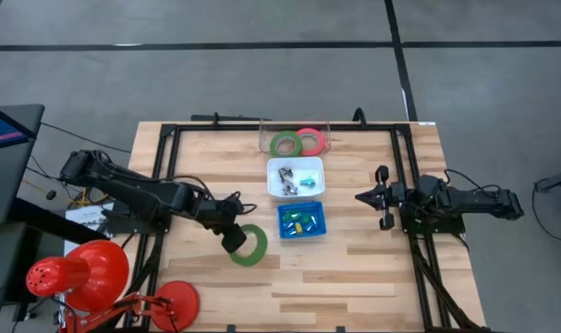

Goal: Pick and place Stapler, Stapler remover, tape
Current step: Put the green tape into the transparent bin

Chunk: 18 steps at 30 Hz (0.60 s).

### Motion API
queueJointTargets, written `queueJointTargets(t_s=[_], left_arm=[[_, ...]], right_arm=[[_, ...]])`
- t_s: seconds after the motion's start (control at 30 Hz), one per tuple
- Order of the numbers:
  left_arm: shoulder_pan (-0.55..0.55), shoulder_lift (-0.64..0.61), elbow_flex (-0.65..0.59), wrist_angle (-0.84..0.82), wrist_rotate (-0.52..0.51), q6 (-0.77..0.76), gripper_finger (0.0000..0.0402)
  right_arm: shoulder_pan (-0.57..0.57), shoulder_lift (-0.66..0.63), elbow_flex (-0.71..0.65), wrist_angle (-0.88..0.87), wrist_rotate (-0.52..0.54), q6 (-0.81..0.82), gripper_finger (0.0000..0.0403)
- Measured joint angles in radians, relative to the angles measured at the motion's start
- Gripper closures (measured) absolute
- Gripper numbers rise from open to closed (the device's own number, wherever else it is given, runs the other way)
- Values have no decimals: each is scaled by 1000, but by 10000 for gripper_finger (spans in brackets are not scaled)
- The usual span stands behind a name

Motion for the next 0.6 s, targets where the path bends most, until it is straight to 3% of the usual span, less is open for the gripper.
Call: queueJointTargets(t_s=[0.37, 0.6], left_arm=[[170, -21, 0, 284, -13, 327, 309], [304, -59, 1, 339, -13, 522, 309]], right_arm=[[0, 0, 0, 0, 0, 0, 402], [0, 0, 0, -1, 0, 0, 402]])
